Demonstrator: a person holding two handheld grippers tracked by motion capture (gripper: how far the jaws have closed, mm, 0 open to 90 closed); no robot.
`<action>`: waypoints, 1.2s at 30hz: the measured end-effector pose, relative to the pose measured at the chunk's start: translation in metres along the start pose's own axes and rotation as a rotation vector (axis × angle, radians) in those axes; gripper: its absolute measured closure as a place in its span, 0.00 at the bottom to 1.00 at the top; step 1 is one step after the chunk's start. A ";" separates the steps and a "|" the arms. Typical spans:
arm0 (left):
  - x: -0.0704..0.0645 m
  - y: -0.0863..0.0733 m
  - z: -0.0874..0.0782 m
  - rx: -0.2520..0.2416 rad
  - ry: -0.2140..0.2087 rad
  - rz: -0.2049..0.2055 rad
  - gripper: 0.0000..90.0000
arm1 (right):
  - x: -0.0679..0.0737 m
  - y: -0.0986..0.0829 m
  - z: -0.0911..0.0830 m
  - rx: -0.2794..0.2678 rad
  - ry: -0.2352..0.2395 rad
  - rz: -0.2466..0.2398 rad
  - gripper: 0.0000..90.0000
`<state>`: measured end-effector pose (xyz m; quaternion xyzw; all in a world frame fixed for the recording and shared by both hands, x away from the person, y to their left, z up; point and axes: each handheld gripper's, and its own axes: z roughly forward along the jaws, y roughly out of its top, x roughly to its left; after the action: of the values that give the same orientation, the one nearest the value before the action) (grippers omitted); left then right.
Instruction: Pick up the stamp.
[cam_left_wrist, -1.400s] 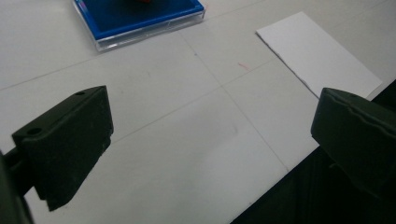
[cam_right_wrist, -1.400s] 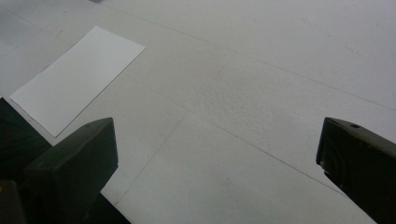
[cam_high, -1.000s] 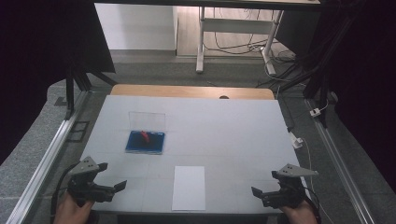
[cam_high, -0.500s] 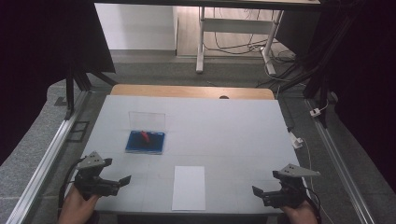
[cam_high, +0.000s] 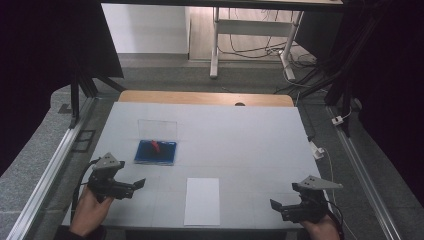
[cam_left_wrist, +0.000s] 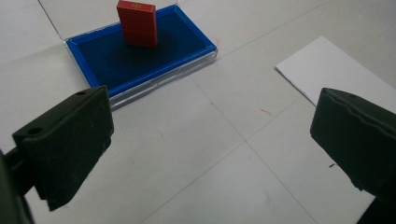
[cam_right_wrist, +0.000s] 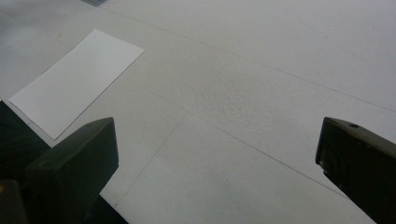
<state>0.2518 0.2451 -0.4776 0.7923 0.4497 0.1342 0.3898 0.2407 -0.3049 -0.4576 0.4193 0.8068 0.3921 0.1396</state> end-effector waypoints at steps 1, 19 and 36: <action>0.001 0.002 0.002 0.002 0.001 -0.003 0.00 | 0.000 0.000 0.000 0.000 -0.001 -0.001 0.00; 0.011 0.028 0.031 0.012 0.024 0.010 0.00 | 0.000 0.000 0.000 -0.002 -0.008 0.006 0.00; 0.032 0.051 0.060 0.004 -0.008 0.004 0.00 | 0.000 0.000 0.001 0.002 -0.002 0.001 0.00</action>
<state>0.3348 0.2265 -0.4844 0.7947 0.4469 0.1309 0.3895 0.2410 -0.3046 -0.4581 0.4205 0.8067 0.3908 0.1399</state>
